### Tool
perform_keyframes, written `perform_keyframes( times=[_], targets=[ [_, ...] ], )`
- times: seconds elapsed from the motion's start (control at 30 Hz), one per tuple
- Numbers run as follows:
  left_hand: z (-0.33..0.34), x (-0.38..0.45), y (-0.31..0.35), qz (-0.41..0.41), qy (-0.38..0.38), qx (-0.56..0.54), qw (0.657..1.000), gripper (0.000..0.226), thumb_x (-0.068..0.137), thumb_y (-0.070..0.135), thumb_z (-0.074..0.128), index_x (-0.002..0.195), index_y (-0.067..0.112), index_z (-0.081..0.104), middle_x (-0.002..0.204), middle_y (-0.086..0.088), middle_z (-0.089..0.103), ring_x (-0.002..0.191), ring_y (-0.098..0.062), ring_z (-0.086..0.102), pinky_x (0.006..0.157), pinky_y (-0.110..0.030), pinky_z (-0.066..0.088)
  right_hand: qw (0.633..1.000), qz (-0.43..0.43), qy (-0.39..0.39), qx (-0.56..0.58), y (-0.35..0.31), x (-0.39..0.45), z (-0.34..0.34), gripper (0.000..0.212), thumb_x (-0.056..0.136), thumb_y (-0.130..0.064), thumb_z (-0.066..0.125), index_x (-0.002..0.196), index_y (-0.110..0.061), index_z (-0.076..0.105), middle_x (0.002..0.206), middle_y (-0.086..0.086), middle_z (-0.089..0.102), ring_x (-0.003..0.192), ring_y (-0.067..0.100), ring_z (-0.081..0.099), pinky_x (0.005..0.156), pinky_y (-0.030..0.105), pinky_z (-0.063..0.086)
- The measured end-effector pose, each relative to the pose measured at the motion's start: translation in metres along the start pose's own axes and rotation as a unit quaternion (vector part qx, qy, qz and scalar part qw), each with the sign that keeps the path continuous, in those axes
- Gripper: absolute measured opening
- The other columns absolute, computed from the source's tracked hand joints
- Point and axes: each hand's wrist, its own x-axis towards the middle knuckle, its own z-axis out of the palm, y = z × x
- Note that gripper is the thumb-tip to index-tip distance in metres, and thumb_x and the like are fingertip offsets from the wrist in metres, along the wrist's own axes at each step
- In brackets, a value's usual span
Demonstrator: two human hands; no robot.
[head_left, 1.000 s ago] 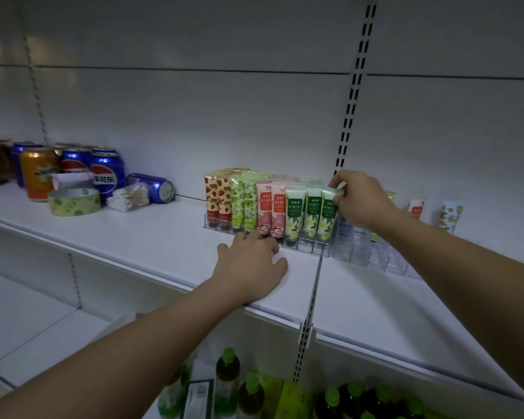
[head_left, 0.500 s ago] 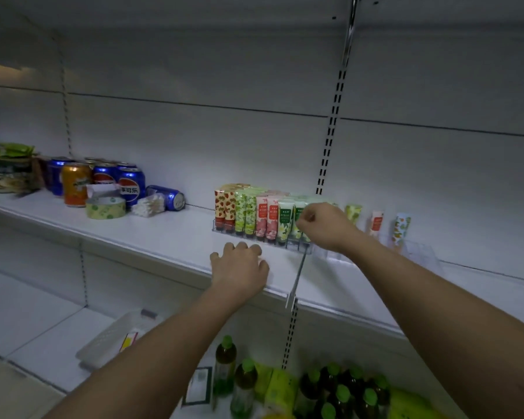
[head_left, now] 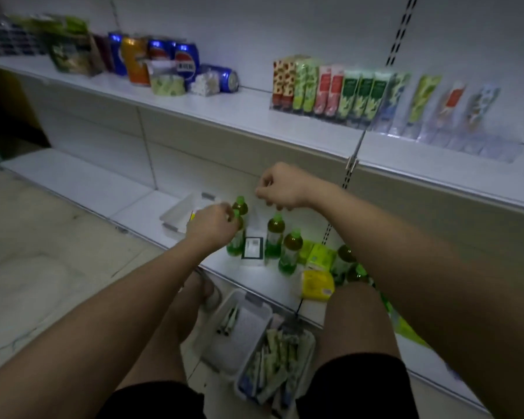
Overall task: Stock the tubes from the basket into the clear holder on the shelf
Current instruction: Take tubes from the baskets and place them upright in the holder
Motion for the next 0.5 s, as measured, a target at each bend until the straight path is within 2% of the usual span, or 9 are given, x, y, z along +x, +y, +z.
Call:
perform_keyframes(
  times=[0.1, 0.17, 0.27, 0.33, 0.4, 0.5],
  targets=[
    [0.037, -0.005, -0.043, -0.059, -0.103, 0.002, 0.993, 0.020, 0.089, 0.031, 0.054, 0.102, 0.021, 0.066, 0.114, -0.007, 0.066, 0.106, -0.025, 0.059, 0.080, -0.028, 0.043, 0.997, 0.029, -0.072, 0.016, 0.013, 0.018, 0.061, 0.028, 0.093, -0.020, 0.054, 0.094, 0.005, 0.067, 0.094, 0.023, 0.072, 0.071, 0.031, 0.067, 0.065, 0.039, 0.057],
    [0.064, -0.005, -0.065, -0.092, -0.137, -0.007, 0.986, 0.020, 0.088, 0.028, 0.055, 0.102, 0.020, 0.067, 0.112, -0.005, 0.066, 0.103, -0.022, 0.060, 0.079, -0.027, 0.045, 0.991, 0.049, -0.122, 0.035, 0.028, 0.030, 0.100, 0.026, 0.095, -0.021, 0.052, 0.093, 0.002, 0.064, 0.098, 0.023, 0.070, 0.072, 0.030, 0.065, 0.063, 0.036, 0.054],
    [0.107, -0.001, -0.090, -0.116, -0.171, -0.018, 0.978, 0.025, 0.092, 0.025, 0.053, 0.109, 0.013, 0.067, 0.111, -0.006, 0.064, 0.106, -0.024, 0.060, 0.087, -0.029, 0.047, 0.977, 0.097, -0.178, 0.072, 0.055, 0.049, 0.154, 0.031, 0.096, -0.020, 0.051, 0.102, 0.008, 0.063, 0.101, 0.027, 0.067, 0.072, 0.029, 0.062, 0.059, 0.032, 0.050],
    [0.136, -0.001, -0.105, -0.137, -0.191, -0.032, 0.971, 0.026, 0.094, 0.021, 0.052, 0.109, 0.007, 0.067, 0.105, -0.009, 0.060, 0.108, -0.029, 0.059, 0.084, -0.031, 0.045, 0.969, 0.122, -0.202, 0.072, 0.075, 0.061, 0.192, 0.030, 0.095, -0.016, 0.052, 0.095, 0.012, 0.064, 0.093, 0.032, 0.064, 0.071, 0.027, 0.058, 0.058, 0.030, 0.045],
    [0.167, 0.000, -0.119, -0.138, -0.232, -0.043, 0.962, 0.026, 0.096, 0.019, 0.050, 0.105, 0.001, 0.066, 0.105, -0.015, 0.065, 0.103, -0.031, 0.061, 0.083, -0.033, 0.048, 0.960, 0.147, -0.230, 0.062, 0.093, 0.074, 0.231, 0.022, 0.096, -0.013, 0.051, 0.084, 0.003, 0.061, 0.081, 0.024, 0.058, 0.071, 0.028, 0.057, 0.061, 0.033, 0.045],
    [0.218, 0.003, -0.142, -0.180, -0.267, -0.076, 0.944, 0.013, 0.095, 0.015, 0.051, 0.096, 0.008, 0.061, 0.099, -0.013, 0.061, 0.098, -0.028, 0.060, 0.077, -0.027, 0.043, 0.948, 0.174, -0.253, 0.078, 0.123, 0.088, 0.288, 0.011, 0.096, -0.014, 0.051, 0.087, -0.011, 0.056, 0.079, 0.014, 0.055, 0.065, 0.027, 0.056, 0.062, 0.034, 0.047]
  ],
)
